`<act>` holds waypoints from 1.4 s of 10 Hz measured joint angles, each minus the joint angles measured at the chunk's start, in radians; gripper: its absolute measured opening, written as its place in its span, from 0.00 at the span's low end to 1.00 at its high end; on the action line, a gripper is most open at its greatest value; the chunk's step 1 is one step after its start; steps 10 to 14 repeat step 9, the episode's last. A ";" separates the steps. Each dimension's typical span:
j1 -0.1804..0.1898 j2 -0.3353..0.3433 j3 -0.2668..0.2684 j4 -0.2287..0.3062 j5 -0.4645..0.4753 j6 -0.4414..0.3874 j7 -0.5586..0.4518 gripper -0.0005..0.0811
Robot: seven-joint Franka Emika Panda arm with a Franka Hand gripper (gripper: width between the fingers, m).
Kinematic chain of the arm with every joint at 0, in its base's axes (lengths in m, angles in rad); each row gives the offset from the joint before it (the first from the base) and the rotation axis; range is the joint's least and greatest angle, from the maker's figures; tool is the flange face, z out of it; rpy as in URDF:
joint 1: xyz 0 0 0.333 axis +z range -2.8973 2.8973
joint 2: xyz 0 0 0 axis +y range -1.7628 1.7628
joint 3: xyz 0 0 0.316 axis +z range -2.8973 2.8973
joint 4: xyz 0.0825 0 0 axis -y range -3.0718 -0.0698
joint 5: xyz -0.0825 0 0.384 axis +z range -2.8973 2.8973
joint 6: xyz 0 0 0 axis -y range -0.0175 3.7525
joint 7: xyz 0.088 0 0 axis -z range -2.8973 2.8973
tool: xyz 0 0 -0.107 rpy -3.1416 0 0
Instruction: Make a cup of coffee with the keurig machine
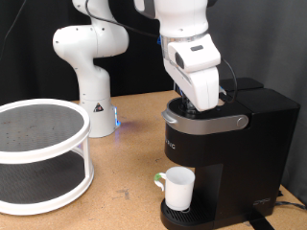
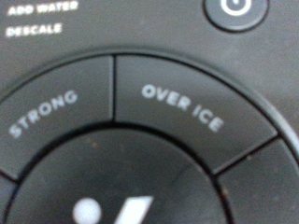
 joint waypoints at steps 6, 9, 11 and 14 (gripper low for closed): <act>-0.010 0.008 -0.003 0.007 0.059 -0.005 -0.031 0.01; -0.014 0.022 -0.006 0.025 0.077 -0.036 -0.033 0.01; -0.014 0.022 -0.006 0.025 0.077 -0.036 -0.033 0.01; -0.014 0.022 -0.006 0.025 0.077 -0.036 -0.033 0.01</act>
